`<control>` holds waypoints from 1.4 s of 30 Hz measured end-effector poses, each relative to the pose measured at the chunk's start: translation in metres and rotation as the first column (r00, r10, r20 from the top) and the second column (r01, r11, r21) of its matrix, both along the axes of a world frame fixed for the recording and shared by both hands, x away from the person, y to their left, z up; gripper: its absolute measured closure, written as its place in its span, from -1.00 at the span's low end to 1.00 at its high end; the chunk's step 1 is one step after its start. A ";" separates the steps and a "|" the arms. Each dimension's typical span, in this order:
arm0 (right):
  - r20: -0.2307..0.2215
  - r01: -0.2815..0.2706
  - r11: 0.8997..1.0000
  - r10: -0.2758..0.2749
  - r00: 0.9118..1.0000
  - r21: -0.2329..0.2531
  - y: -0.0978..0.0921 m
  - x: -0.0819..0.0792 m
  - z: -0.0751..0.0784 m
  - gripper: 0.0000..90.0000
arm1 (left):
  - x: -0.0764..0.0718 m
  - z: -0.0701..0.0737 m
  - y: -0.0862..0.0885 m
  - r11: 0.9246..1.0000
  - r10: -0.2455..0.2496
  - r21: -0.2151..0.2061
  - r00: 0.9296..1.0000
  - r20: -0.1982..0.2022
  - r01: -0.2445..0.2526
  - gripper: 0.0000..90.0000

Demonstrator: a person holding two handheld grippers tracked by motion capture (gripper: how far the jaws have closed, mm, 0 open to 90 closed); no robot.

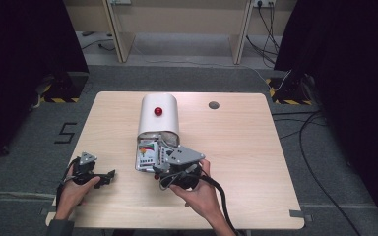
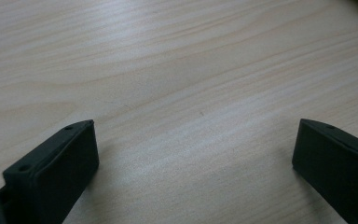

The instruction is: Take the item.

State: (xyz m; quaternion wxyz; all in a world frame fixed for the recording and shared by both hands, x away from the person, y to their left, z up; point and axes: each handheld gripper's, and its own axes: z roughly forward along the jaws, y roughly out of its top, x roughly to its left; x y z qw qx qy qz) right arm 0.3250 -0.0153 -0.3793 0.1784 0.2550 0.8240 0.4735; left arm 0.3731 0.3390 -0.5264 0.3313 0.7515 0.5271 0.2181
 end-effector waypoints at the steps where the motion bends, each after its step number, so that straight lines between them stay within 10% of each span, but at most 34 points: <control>1: 0.002 -0.002 1.000 0.002 1.000 -0.004 0.003 0.001 -0.001 -0.15 | 0.000 0.000 0.000 1.000 0.000 0.000 1.000 0.000 0.000 -1.00; 16: 0.020 0.018 1.000 -0.018 1.000 -0.018 0.006 0.009 -0.006 0.14 | 0.000 0.000 0.000 1.000 0.000 -0.001 1.000 0.001 0.000 -1.00; 31: 0.172 0.150 0.979 -0.125 0.977 -0.140 0.001 -0.001 0.001 0.29 | 0.000 0.000 0.000 1.000 0.000 -0.001 1.000 0.000 0.000 -1.00; 42: 0.137 0.133 0.982 -0.114 0.984 -0.132 0.003 0.005 -0.004 0.43 | 0.000 0.000 0.000 1.000 0.000 0.000 1.000 0.000 0.000 -1.00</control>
